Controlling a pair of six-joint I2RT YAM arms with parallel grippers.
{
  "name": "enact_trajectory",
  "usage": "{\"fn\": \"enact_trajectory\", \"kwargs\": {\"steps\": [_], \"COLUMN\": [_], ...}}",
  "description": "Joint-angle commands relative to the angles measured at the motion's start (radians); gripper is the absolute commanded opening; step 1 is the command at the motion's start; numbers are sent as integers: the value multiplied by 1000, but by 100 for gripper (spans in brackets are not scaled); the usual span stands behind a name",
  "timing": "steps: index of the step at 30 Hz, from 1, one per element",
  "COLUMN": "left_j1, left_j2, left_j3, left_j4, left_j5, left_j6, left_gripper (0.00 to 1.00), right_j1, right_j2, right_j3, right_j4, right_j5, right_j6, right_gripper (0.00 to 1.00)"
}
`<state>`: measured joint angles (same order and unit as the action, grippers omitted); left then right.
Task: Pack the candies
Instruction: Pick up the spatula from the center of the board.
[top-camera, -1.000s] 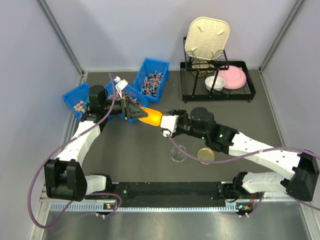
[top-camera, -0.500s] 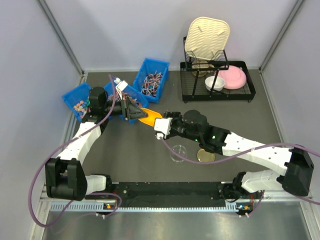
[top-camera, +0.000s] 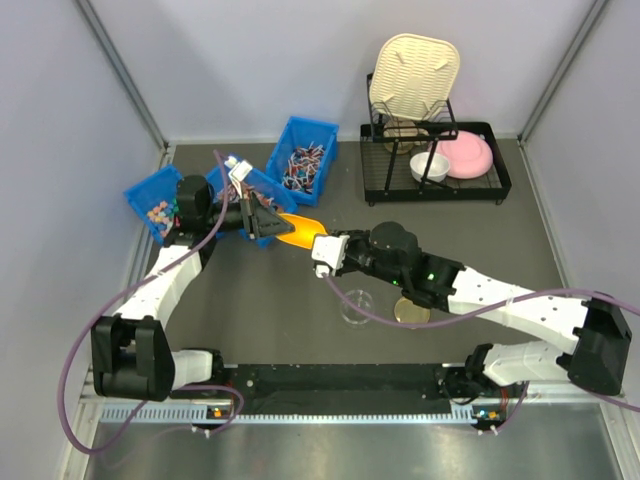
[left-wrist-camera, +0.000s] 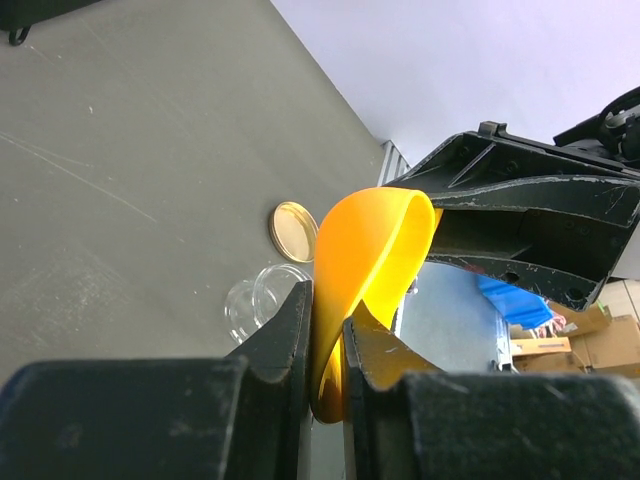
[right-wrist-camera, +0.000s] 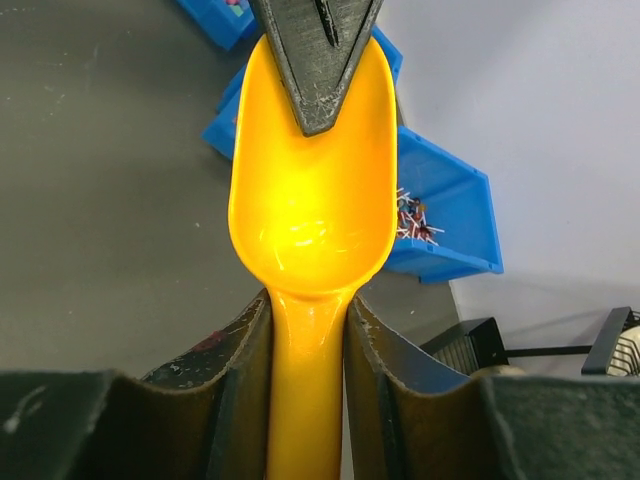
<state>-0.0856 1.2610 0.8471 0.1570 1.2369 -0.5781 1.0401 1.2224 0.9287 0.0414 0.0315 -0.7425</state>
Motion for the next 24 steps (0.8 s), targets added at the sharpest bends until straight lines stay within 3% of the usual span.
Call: {"fn": "enact_trajectory", "kwargs": {"steps": [1,2,3,6,7,10,12,13,15,16,24], "left_j1": [3,3,3,18,21,49,72,78,105,106,90], "left_j2": [-37,-37,-40,-57,-63,-77,-68,-60,-35,-25,110], "left_j3": [-2,-2,-2,3,6,55,146,182,284,314,357], "left_j4": [70,70,70,70,64,-43,-150,-300,-425,-521,-619], "left_j5": [84,84,81,62,56,44,30,6,-60,-176,-634], "left_j6": [-43,-42,-42,-31,-20,65,200,252,398,449,851], "left_gripper": [0,2,14,37,53,84,95,99,99,99,99], "right_j1": [14,14,14,15,14,8,-15,-32,-75,-89,-218], "right_j2": [-26,-24,-26,-38,-41,-66,-86,-92,-110,-121,-296], "right_j3": [-5,-4,1,-1,-2,-5,7,15,41,47,9], "right_j4": [5,3,-1,-11,-15,-34,-66,-99,-138,-152,-212], "right_j5": [-64,-64,-65,-65,-61,-58,-76,-85,-102,-101,-87], "right_j6": [-15,-15,-15,-14,-14,-17,-12,-3,6,11,26], "right_gripper": [10,1,0,0,0,0,0,0,0,0,0]}}
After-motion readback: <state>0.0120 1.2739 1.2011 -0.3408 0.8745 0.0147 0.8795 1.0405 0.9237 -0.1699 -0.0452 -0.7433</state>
